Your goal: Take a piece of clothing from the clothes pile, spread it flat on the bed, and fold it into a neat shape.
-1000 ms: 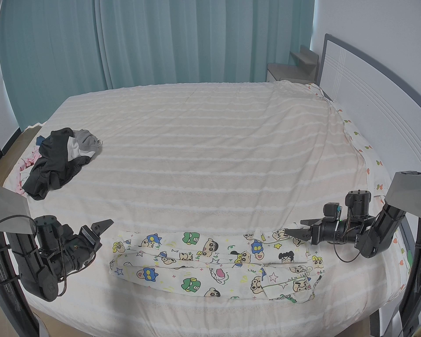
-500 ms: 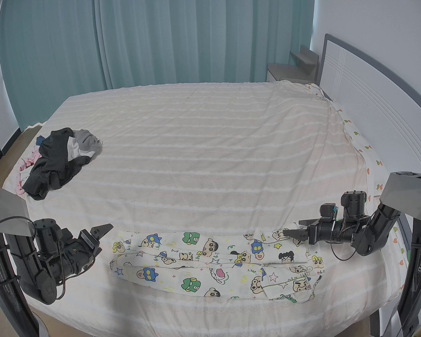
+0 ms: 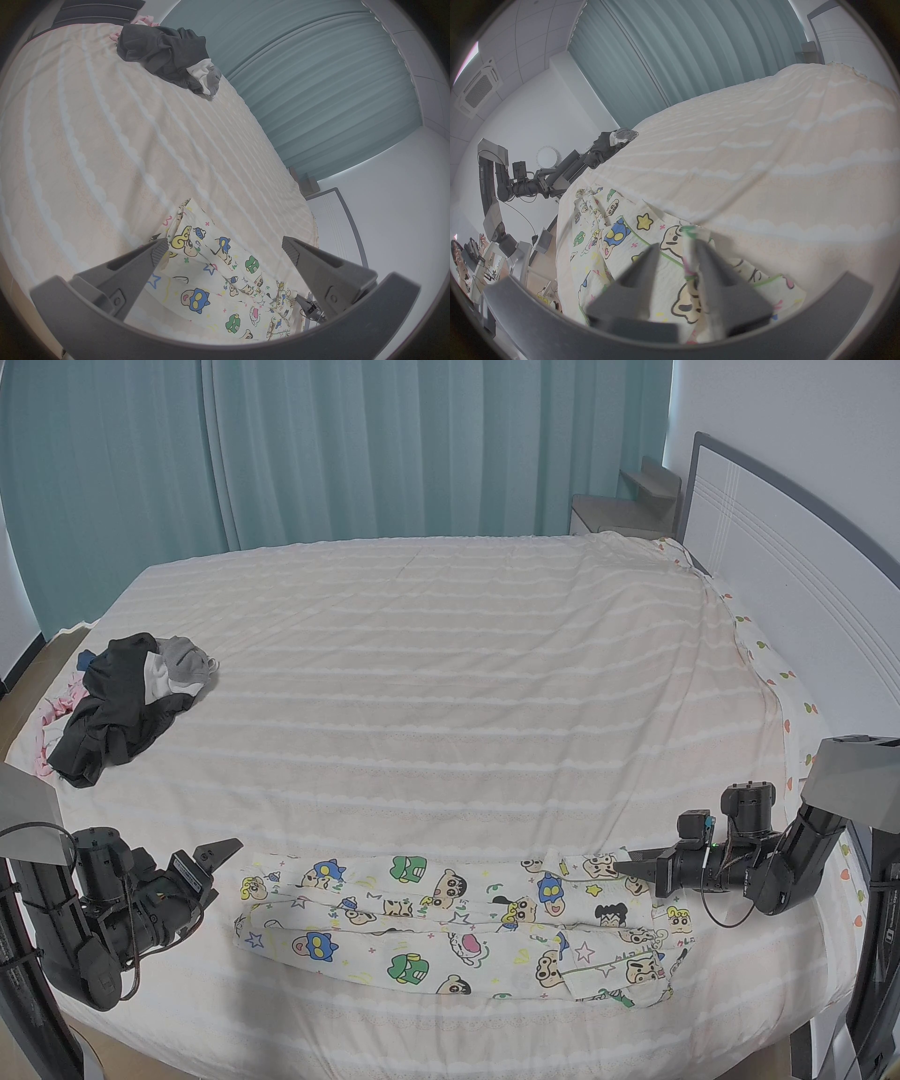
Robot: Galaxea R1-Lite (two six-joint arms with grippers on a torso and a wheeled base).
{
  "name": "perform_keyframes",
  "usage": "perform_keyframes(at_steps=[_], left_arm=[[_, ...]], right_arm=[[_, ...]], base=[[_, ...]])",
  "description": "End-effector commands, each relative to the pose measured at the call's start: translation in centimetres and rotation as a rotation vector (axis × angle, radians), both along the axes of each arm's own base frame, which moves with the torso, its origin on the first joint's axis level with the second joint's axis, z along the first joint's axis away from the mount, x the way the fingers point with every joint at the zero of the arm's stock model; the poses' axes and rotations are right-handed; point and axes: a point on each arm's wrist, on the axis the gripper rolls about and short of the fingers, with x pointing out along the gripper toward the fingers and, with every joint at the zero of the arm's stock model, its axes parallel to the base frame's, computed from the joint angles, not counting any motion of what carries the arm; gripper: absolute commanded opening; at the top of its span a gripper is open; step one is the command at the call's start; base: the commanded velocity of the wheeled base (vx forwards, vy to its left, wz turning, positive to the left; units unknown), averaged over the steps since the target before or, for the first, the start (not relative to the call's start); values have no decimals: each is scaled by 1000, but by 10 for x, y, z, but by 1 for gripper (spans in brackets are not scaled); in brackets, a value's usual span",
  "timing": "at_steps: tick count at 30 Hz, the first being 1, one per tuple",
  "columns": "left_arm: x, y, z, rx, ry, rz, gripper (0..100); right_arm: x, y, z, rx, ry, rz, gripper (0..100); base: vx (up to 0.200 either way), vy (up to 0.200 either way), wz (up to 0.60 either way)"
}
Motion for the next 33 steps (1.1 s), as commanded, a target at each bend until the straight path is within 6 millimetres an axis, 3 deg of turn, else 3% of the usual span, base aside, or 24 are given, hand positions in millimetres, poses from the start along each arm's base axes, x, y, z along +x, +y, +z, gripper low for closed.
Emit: perform_keyframes(at_steps=[1,16,31,32,33], left_arm=[[1,0,1,0,-16,0,100],[0,0,1,1,-13,0,100],[0,-1,1,6,-14,-5,100],[0,-1,1,6,-16,-5,100],[0,-1,1,7,-16,-6,100]], right_arm=[[-1,-1,-3,-2,10,-2,0],[-3,-19,11,-17,-36,-42,0],[0,-25,2,-48,-18,-100,0],[0,-25,2,-48,-15,-100,100],[-1,-25,1,-48,-12,-100,100]], base=[[0,0,0],[0,0,0],[0,0,0],[0,0,0],[0,0,0]])
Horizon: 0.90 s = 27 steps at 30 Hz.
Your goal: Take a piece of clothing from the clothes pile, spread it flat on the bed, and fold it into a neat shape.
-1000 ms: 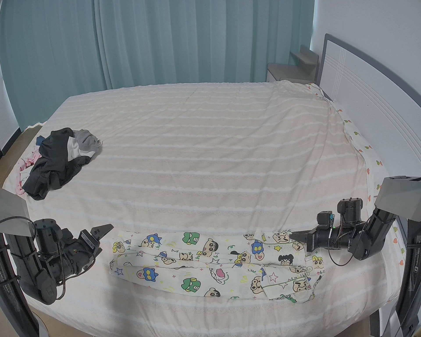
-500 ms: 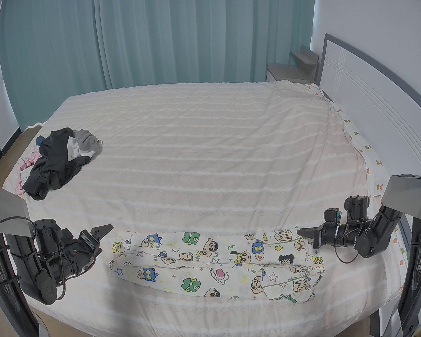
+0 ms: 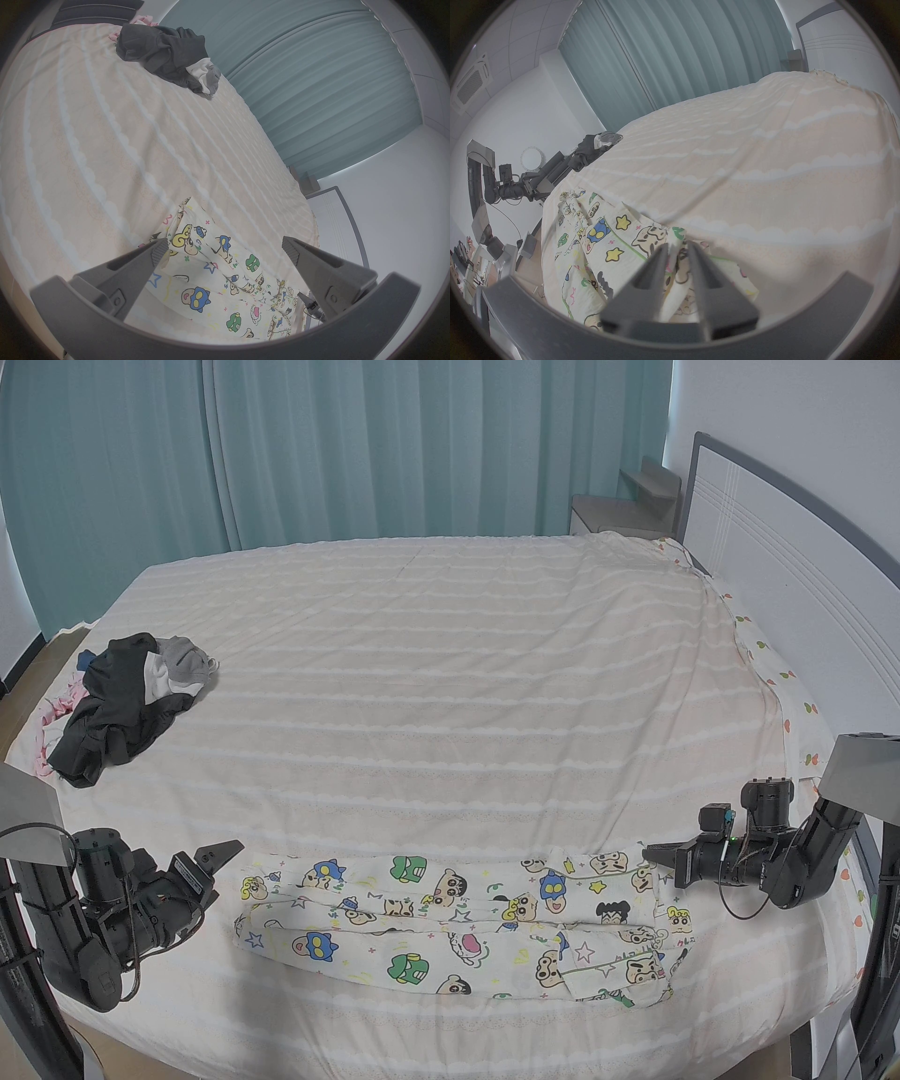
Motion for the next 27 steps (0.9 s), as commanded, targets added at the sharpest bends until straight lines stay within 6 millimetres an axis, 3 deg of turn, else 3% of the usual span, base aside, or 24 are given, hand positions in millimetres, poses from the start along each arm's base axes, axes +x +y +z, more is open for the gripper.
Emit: perform_keyframes(at_steps=[1,4,9,10,14,17,18,20,21,22,27], left_arm=[[1,0,2,2,-19,0,100],[1,1,2,26,-28,7,100],[3,-3,2,116,-48,3,100],[7,-3,4,98,-59,9,100],[15,-3,2,62,-56,27,100],[20,-2,-3,60,-26,29,100],[24,-1,-7,58,-1,32,100],[34,0,-13,56,25,41,100],[34,0,-13,56,25,41,100],[41,1,-15,44,42,54,100],[56,1,-21,33,108,58,100]], right_arm=[[-1,0,-4,-1,14,0,100],[-7,0,4,11,6,0,100],[-27,-8,40,53,-40,-49,100],[-38,-12,58,85,-68,-83,100],[-82,-17,98,167,-124,-173,100],[-105,-17,112,188,-165,-214,100],[-122,-17,120,204,-195,-239,100],[-140,-17,126,219,-217,-260,100],[-140,-17,126,219,-217,-260,100],[-156,-17,130,221,-239,-272,100],[-176,-19,133,252,-242,-316,100]], base=[[0,0,0],[0,0,0],[0,0,0],[0,0,0],[0,0,0],[0,0,0],[0,0,0],[0,0,0],[0,0,0],[0,0,0],[0,0,0]])
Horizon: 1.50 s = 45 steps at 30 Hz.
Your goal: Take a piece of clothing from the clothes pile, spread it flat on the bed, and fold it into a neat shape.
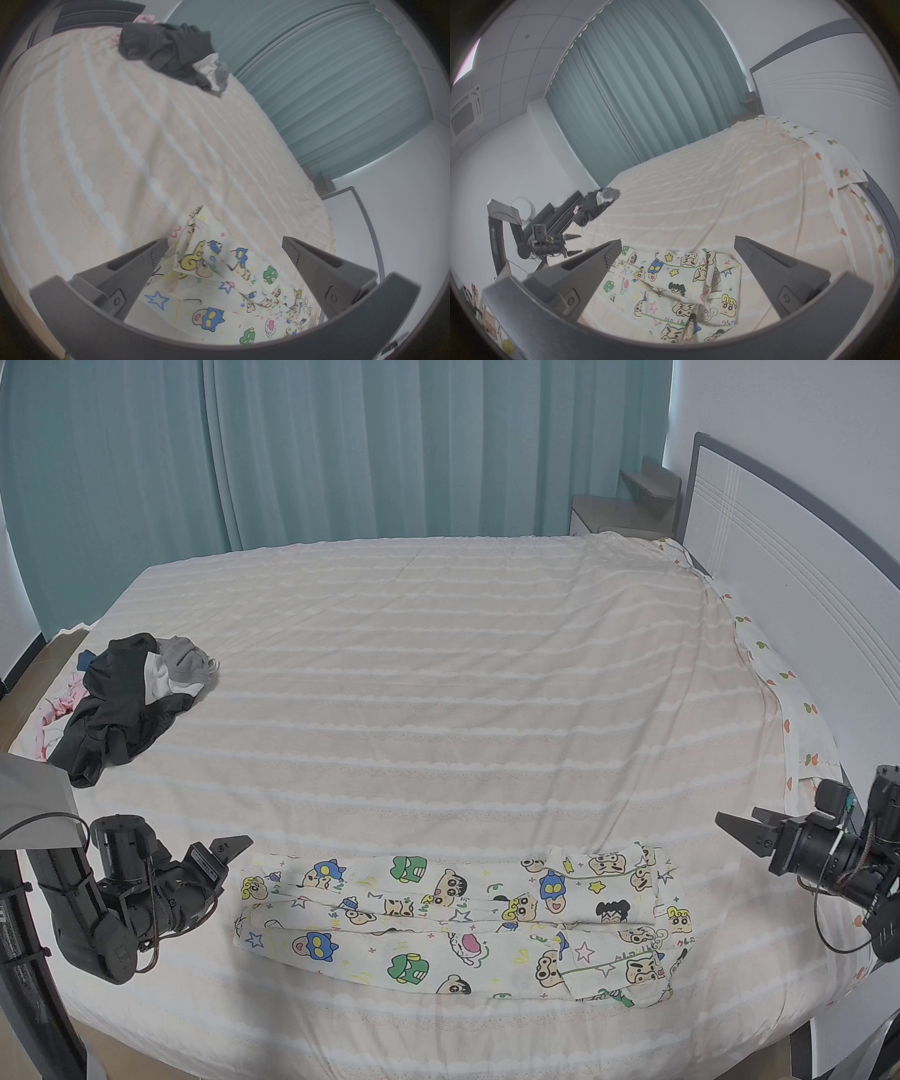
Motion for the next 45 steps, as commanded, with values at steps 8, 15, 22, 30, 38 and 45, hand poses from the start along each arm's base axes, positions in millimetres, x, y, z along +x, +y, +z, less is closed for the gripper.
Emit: perform_keyframes(at_steps=[8,15,22,30,38,45], left_arm=[[36,3,-8,-54,89,38,100],[43,4,-6,-79,80,55,100],[50,3,-6,-82,73,46,100],[60,-4,-6,-95,130,10,100],[73,-11,-8,-99,142,-12,100],[74,-13,-9,-99,144,-19,100]], right_arm=[[-50,-2,17,71,-67,-65,100],[-51,-2,14,72,-52,-66,100],[-51,-1,13,74,-47,-62,100],[-50,-1,12,75,-36,-62,100],[-51,-1,10,75,-26,-61,100],[-51,0,10,76,-26,-58,100]], base=[[0,0,0],[0,0,0],[0,0,0],[0,0,0],[0,0,0],[0,0,0]])
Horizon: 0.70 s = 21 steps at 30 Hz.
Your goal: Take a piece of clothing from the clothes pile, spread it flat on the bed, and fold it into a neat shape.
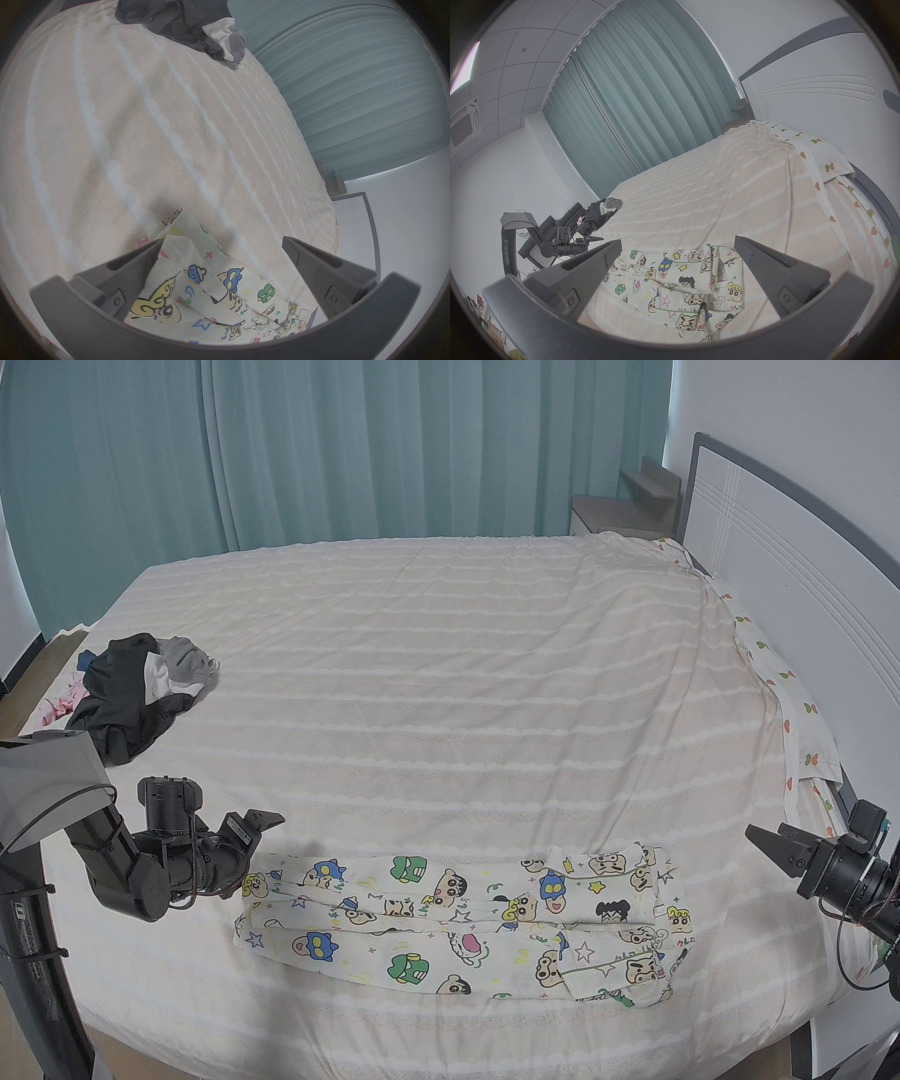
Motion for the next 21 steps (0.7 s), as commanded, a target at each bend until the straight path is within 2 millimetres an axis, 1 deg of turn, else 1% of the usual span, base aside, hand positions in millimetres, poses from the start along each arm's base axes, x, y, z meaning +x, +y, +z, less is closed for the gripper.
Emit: perform_keyframes(at_steps=[1,4,5,16,17,19,21], left_arm=[[1,-1,-2,0,2,-3,100],[1,-1,-3,0,6,-1,100],[1,-1,-3,0,6,-1,0],[-2,-1,2,8,-8,3,0],[-2,-1,8,10,-27,2,0],[-2,-1,11,11,-36,1,0],[-3,-3,24,12,-80,-4,0]], right_arm=[[1,0,-1,0,4,2,100],[1,0,-1,0,4,0,100],[1,0,-1,0,6,0,100],[1,0,-1,1,8,-1,100],[1,0,-1,2,10,-1,100],[1,0,-1,2,10,2,100],[2,0,-3,2,17,-1,100]], base=[[0,0,0],[0,0,0],[0,0,0],[0,0,0],[0,0,0],[0,0,0],[0,0,0]])
